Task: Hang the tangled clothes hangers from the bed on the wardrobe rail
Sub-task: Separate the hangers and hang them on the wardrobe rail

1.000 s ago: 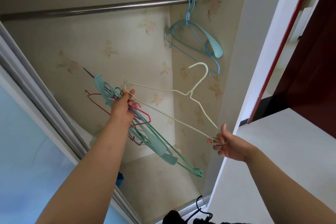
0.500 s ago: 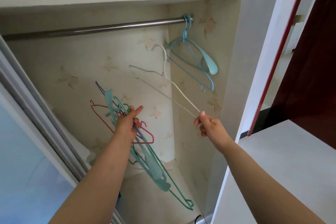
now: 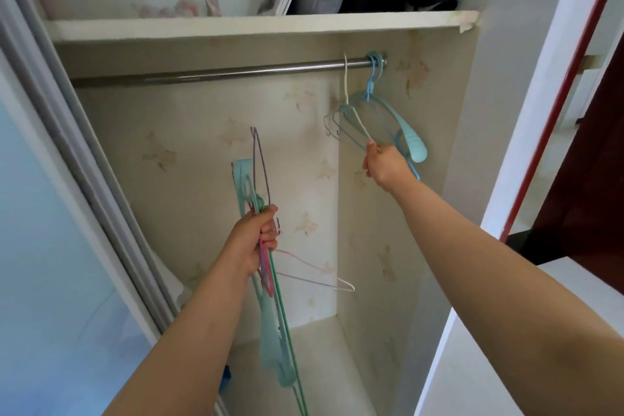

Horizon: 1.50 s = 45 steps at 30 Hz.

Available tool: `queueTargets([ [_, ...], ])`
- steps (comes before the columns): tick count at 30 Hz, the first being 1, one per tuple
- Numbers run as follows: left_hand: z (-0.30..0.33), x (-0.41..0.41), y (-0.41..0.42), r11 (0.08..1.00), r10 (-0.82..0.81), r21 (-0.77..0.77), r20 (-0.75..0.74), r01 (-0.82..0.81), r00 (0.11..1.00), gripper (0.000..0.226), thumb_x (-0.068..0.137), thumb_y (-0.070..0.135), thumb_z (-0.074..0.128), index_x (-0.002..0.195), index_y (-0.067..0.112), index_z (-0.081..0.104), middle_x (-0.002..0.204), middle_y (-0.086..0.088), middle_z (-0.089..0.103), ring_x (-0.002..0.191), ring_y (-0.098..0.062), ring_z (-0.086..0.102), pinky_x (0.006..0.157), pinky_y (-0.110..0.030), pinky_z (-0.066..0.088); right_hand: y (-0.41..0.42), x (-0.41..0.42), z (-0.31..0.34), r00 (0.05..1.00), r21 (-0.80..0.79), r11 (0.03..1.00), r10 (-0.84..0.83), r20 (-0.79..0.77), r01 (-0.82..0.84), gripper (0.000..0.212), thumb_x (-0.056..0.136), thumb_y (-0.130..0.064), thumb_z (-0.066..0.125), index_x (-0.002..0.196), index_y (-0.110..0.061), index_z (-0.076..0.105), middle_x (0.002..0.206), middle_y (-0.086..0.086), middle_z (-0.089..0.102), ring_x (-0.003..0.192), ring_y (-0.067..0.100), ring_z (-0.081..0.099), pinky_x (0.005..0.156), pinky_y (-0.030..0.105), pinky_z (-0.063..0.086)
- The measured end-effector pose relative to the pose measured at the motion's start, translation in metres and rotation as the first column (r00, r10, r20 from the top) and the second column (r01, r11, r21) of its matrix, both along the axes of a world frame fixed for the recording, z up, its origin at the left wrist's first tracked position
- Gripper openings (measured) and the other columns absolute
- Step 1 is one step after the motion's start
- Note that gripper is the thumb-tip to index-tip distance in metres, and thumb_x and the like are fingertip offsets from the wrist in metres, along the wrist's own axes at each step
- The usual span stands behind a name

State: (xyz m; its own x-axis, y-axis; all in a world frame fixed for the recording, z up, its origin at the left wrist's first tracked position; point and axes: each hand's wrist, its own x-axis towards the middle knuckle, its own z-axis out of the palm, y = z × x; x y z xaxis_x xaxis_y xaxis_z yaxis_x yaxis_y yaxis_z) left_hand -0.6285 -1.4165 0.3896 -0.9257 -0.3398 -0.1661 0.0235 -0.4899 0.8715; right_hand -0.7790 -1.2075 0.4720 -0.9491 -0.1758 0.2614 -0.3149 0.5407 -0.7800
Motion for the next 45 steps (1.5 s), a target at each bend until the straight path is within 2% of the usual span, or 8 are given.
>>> queueTargets([
  [7, 0.001, 0.017, -0.004, 0.991, -0.091, -0.099, -0.023, 0.089, 0.996, 0.015, 0.099, 0.016, 0.046, 0.094, 0.015, 0.060, 0.041, 0.011, 0.028, 0.032, -0.001, 0.024, 0.037, -0.014, 0.020, 0.010, -0.001, -0.031, 0.961, -0.270, 0.935, -0.176, 0.212, 0.231, 0.047, 0.097, -0.049, 0.035, 0.116, -0.007, 0.044, 0.093, 0.013, 0.056, 0.067, 0.035, 0.064, 0.060, 0.044, 0.057],
  [13, 0.003, 0.027, -0.005, 0.987, -0.163, -0.021, -0.073, 0.161, 0.984, 0.018, 0.101, 0.018, 0.039, 0.098, 0.014, 0.056, 0.039, 0.011, 0.028, 0.030, 0.000, 0.024, 0.035, -0.014, 0.022, -0.001, 0.065, -0.116, 0.942, -0.343, 0.881, -0.332, 0.040, 0.325, 0.050, 0.093, -0.021, 0.055, 0.134, 0.001, 0.035, 0.129, 0.023, 0.041, 0.113, 0.033, 0.049, 0.094, 0.036, 0.036],
  [17, 0.010, 0.036, -0.001, 0.976, -0.217, -0.033, -0.078, 0.215, 0.973, 0.015, 0.098, 0.021, 0.042, 0.096, 0.013, 0.055, 0.039, 0.011, 0.027, 0.030, 0.000, 0.023, 0.034, -0.014, 0.021, -0.018, 0.097, -0.178, 0.973, 0.036, 0.999, 0.003, 0.231, -0.012, 0.050, 0.095, -0.028, 0.053, 0.134, -0.001, 0.040, 0.131, 0.020, 0.047, 0.123, 0.033, 0.047, 0.101, 0.036, 0.036],
  [21, 0.019, 0.046, 0.001, 0.958, -0.287, -0.046, -0.082, 0.284, 0.954, 0.011, 0.091, 0.023, 0.048, 0.094, 0.013, 0.054, 0.039, 0.011, 0.026, 0.030, 0.000, 0.022, 0.035, -0.014, 0.018, -0.027, 0.097, -0.210, 0.918, 0.474, 0.840, 0.069, 0.390, -0.264, 0.076, 0.092, -0.063, 0.038, 0.146, -0.011, 0.025, 0.146, 0.014, 0.040, 0.133, 0.035, 0.039, 0.108, 0.046, 0.032],
  [28, 0.031, 0.062, -0.005, 0.926, -0.377, -0.044, -0.123, 0.375, 0.918, 0.011, 0.093, 0.021, 0.045, 0.083, 0.017, 0.045, 0.037, 0.011, 0.029, 0.028, 0.002, 0.024, 0.037, -0.017, 0.013, -0.026, 0.082, -0.217, 0.841, 0.554, 0.702, 0.117, 0.529, -0.447, 0.044, 0.097, -0.024, 0.052, 0.133, -0.002, 0.037, 0.118, 0.020, 0.055, 0.109, 0.033, 0.054, 0.095, 0.038, 0.045],
  [34, 0.022, 0.062, -0.001, 0.944, -0.231, -0.244, -0.015, 0.221, 0.973, 0.024, 0.098, 0.022, 0.048, 0.076, 0.019, 0.039, 0.041, 0.010, 0.026, 0.030, -0.001, 0.018, 0.039, -0.015, 0.013, -0.021, 0.101, -0.195, 0.737, 0.067, 0.921, 0.261, 0.623, -0.383, 0.037, 0.101, -0.035, 0.040, 0.093, -0.007, 0.064, 0.063, 0.002, 0.044, 0.050, 0.016, 0.039, 0.049, 0.024, 0.031],
  [40, 0.009, 0.069, -0.004, 0.875, -0.101, -0.463, 0.112, 0.142, 0.989, 0.019, 0.097, 0.023, 0.054, 0.082, 0.020, 0.043, 0.046, 0.006, 0.026, 0.035, -0.006, 0.020, 0.039, -0.018, 0.016, -0.027, 0.119, -0.154, 0.398, -0.470, 0.865, 0.498, 0.770, -0.173, 0.022, 0.099, -0.008, 0.038, 0.105, -0.002, 0.058, 0.057, -0.001, 0.040, 0.037, 0.008, 0.027, 0.037, 0.018, 0.028],
  [45, -0.001, 0.073, 0.000, 0.865, -0.109, -0.482, 0.098, 0.143, 0.989, 0.017, 0.097, 0.022, 0.055, 0.084, 0.019, 0.045, 0.048, 0.006, 0.027, 0.037, -0.007, 0.020, 0.038, -0.019, 0.018, -0.045, 0.126, -0.105, 0.372, -0.513, 0.858, 0.477, 0.796, -0.003, 0.014, 0.093, -0.002, 0.036, 0.086, -0.004, 0.048, 0.047, 0.001, 0.049, 0.028, 0.004, 0.034, 0.035, 0.017, 0.044],
])
